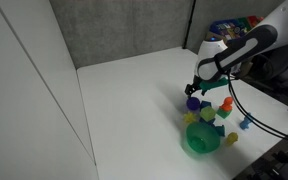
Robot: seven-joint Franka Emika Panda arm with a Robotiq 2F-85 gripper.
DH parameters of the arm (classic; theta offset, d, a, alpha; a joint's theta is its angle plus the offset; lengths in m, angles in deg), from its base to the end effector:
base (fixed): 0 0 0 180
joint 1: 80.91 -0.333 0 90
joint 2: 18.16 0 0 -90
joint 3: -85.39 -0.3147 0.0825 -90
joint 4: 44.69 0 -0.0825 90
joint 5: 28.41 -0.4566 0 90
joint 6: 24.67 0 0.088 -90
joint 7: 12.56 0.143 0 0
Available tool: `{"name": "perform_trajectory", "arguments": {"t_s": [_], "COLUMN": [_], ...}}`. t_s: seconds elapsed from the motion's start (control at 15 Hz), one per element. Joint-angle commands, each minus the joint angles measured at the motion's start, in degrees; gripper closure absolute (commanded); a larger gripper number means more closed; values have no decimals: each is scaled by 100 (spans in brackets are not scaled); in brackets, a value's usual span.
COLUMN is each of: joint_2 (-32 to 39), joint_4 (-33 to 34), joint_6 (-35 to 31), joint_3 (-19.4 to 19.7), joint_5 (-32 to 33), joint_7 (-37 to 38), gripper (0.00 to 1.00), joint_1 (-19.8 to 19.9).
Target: Take the blue ball out of the bowl
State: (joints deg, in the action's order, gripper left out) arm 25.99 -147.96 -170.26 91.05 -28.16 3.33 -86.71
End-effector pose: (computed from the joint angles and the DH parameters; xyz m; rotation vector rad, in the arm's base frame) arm 0.6783 -0.0012 0.0177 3.0437 -0.3739 -0.0282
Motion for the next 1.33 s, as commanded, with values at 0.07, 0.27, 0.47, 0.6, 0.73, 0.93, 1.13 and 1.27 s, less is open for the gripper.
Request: {"name": "perform_trajectory", "arguments": {"t_s": [0.07,0.27,0.47,0.6,0.73,0.93,1.13,1.27], "joint_2": [-594,-970,-1416,-1756,-2114,-2638,-3227,-3646], "joint_4": [-233,-374,-631,-912,-1237,-1717,-2174,-2416], "joint_6": [425,710,995,1089,1161,1254,1403,1596], "joint_3": [-13,-60,-137,-152,-195,-248,-284,-281], "joint_5": [-48,-21,-25,17,9,8,-34,-47], "joint_7": [28,-62,-209,-240,-312,-472,-647,-693], "gripper": [0,0,0,0,0,0,0,0], "joint_1": [34,61,108,96,114,144,197,241]}}
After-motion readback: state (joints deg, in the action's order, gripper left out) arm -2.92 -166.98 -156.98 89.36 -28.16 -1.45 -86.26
